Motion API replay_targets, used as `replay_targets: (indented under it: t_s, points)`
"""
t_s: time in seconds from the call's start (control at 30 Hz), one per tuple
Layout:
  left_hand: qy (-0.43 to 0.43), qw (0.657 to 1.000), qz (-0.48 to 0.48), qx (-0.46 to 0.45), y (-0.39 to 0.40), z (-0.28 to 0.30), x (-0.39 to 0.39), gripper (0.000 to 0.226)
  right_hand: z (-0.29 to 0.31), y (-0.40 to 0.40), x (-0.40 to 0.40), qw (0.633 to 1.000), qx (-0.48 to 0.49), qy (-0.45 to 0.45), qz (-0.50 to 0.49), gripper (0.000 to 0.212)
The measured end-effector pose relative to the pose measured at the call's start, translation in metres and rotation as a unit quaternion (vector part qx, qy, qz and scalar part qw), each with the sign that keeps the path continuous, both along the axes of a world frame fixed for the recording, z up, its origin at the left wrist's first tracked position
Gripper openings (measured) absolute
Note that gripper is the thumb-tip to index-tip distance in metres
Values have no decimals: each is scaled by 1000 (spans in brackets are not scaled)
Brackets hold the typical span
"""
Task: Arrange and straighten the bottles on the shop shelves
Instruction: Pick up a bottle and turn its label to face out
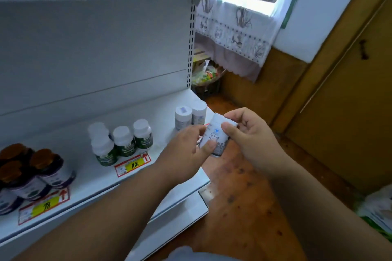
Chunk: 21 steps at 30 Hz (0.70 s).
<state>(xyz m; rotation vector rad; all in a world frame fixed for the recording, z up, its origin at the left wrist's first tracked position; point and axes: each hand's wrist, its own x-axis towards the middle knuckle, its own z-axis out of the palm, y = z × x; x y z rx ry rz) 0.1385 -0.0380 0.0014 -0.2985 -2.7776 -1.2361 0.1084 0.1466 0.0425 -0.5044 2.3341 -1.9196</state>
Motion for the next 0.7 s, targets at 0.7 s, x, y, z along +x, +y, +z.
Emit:
replay_targets:
  t_s: [0.7]
  points:
    - [9, 897, 214, -387, 2, -46, -144, 63, -66, -3, -232, 919, 307, 149, 198, 26]
